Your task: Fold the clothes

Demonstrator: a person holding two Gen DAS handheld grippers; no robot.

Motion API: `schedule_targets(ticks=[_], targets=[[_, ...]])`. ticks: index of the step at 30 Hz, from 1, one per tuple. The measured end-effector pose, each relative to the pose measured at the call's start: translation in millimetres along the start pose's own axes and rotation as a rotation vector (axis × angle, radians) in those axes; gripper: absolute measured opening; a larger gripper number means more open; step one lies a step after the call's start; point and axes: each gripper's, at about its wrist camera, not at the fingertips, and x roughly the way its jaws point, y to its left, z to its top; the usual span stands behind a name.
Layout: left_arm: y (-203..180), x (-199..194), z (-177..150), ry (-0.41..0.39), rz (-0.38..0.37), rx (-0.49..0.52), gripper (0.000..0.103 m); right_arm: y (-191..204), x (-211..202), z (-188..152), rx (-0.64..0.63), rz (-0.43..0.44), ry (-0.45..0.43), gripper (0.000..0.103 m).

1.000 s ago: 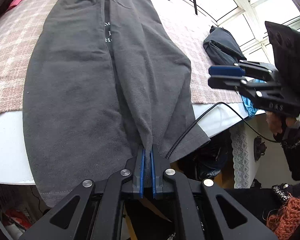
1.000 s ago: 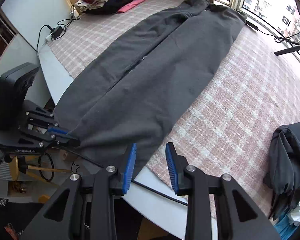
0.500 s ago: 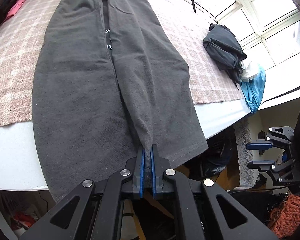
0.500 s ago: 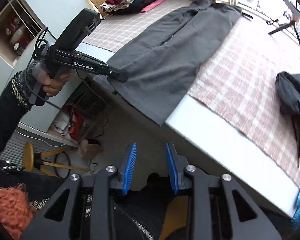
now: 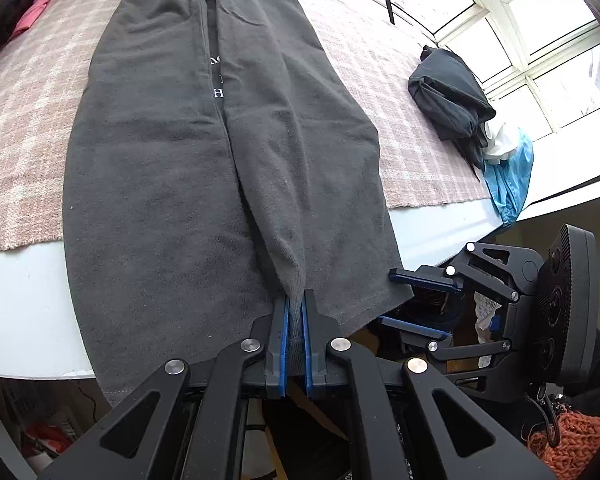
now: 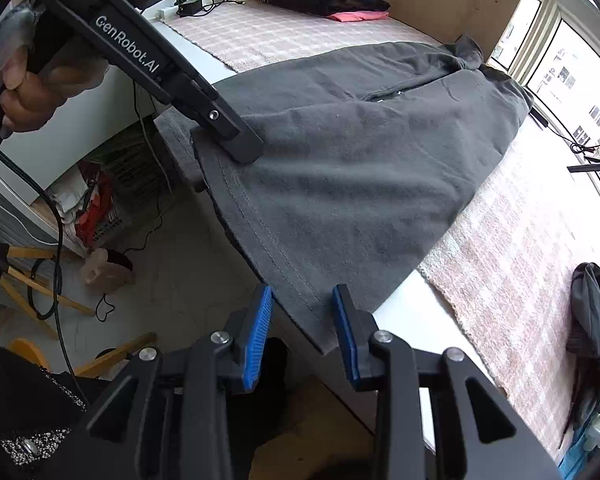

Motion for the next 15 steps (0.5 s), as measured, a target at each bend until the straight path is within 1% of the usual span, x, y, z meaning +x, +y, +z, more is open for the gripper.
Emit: schedule_targets(ticks=[2,3,4,5,7,10,13,15], targets=[[1,0,0,-0.001,0.003,-0.001,0.005,-4,0,1,0.03,0.005,-0.01,0.031],[0,0,0,-0.003,-0.002,-0.004,0.005,-6,0,1,0.045,0.008,-0.014,0.023],[0,0,0,-0.006,-0.013,-0.007,0.005,-10,-1,1,0.068,0.016,-0.019,0.007],[0,-1,0,-0.009,-0.027,-0.014,0.005,-16,-4,-1,0.101,0.031,-0.026,0.005],[-1,-2,0,-0.016,-0.056,-0.028,0.005,-25,-12,-6,0.163,0.052,-0.046,0.005],[-7,-4,-1,-0.034,-0.108,-0.047,0.005,-32,-29,-15,0.227,0.04,-0.088,0.005],[-21,-5,-4,-0.07,-0.18,-0.048,0.005,-37,-43,-28,0.294,0.001,-0.12,0.005],[-22,5,-8,-0.065,-0.162,-0.032,0.005,-38,-40,-36,0.324,-0.019,-0.114,0.005]])
